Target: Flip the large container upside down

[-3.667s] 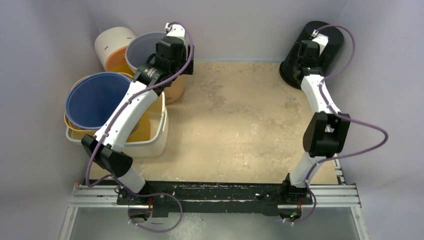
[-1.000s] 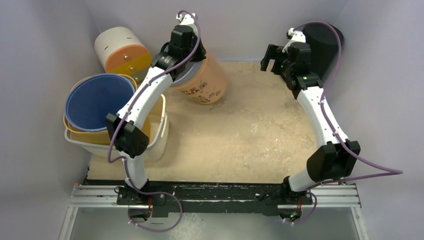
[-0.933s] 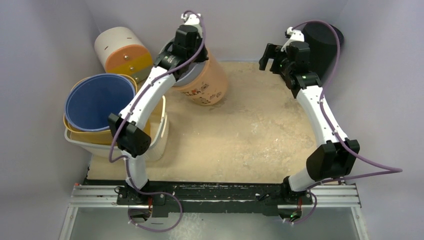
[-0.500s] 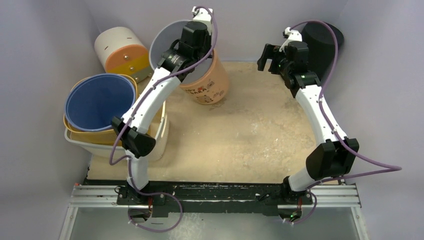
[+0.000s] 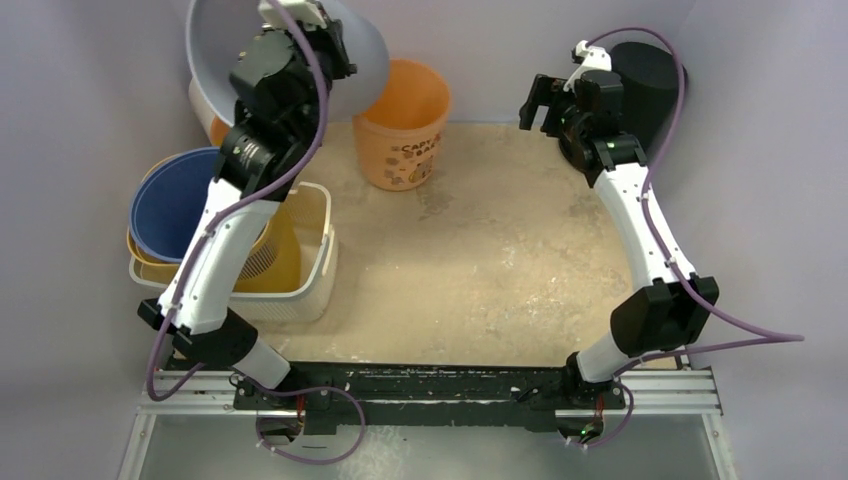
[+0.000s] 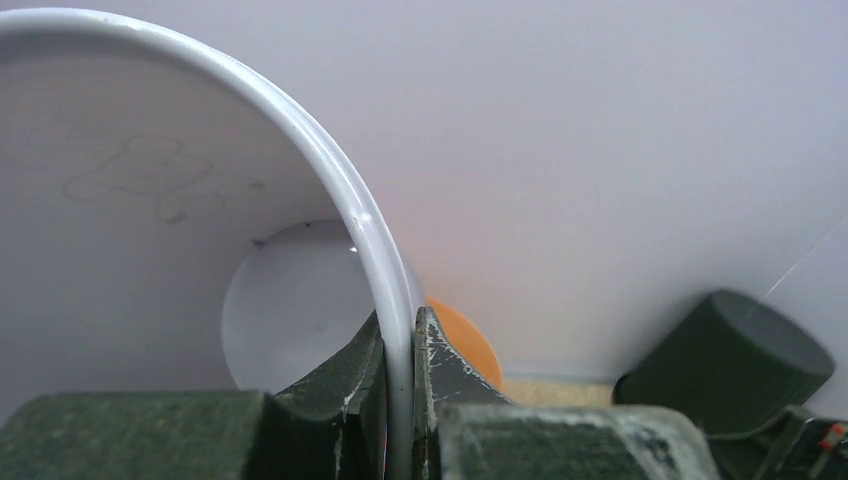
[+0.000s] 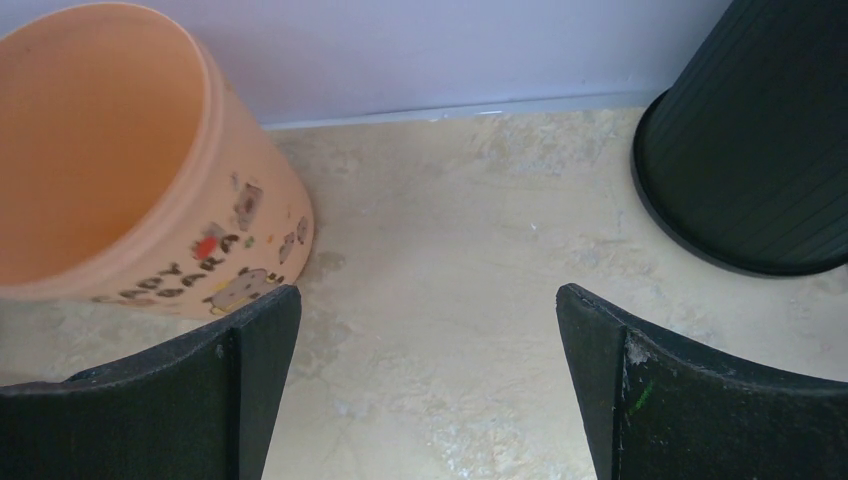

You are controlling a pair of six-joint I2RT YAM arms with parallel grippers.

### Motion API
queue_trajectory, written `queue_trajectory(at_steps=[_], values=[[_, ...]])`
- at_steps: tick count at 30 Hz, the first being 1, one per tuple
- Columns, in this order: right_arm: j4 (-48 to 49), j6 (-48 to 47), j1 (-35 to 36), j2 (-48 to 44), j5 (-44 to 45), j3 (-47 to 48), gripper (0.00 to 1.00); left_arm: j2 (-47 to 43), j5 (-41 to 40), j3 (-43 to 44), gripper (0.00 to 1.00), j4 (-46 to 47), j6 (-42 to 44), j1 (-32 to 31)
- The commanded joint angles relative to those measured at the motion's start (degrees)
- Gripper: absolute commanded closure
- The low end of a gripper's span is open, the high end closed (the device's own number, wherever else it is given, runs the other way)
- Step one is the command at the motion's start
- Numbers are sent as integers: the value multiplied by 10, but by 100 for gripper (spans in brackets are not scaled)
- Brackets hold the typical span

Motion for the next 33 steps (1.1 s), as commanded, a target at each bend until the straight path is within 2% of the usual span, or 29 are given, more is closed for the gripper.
queue_trajectory(at_steps=[1, 5, 12, 16, 24, 33], values=[[6, -23, 1, 6, 44, 47, 0, -27, 22, -1, 100, 89, -17, 3], [-5, -29, -5, 32, 66, 103, 0, -42, 82, -17, 100, 99, -91, 3], [-10, -17, -29, 82, 55, 200, 0, -48, 219, -27, 100, 128, -230, 3], [-12, -23, -49, 101, 59, 234, 0, -61, 301, -55, 100, 173, -321, 3], [-14, -28, -109, 116, 49, 288, 0, -89, 384, -252, 100, 400, -534, 1], [-13, -33, -151, 130, 44, 372, 0, -83, 380, -399, 100, 538, -669, -34]])
